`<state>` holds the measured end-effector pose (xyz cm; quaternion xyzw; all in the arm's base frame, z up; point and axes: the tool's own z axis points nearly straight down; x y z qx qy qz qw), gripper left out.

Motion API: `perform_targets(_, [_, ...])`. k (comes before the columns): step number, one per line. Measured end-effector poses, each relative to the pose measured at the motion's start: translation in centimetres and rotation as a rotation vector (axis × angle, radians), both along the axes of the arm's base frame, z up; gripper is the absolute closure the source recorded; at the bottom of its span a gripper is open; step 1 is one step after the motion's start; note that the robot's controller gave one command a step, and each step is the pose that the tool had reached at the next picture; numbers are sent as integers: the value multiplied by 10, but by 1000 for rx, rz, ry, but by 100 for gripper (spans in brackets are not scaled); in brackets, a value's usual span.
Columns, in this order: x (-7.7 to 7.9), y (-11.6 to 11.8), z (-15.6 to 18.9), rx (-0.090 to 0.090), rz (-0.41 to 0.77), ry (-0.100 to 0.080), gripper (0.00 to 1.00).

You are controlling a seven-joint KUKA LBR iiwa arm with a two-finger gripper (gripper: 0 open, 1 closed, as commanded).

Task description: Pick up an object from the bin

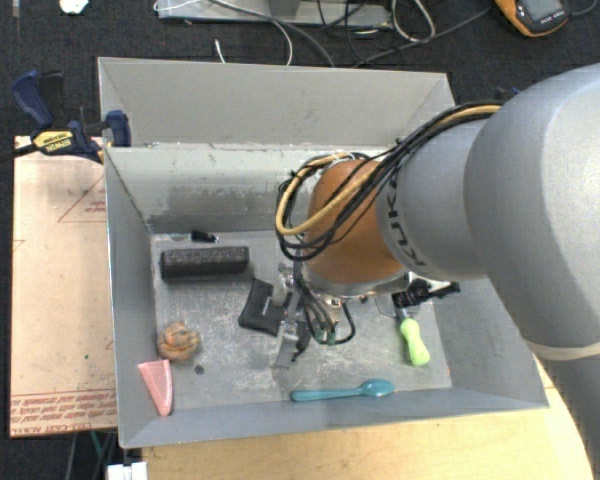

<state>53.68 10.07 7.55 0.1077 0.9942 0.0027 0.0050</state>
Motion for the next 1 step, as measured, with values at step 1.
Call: perform_targets(1, [3,4,-5,2,-151,9,100])
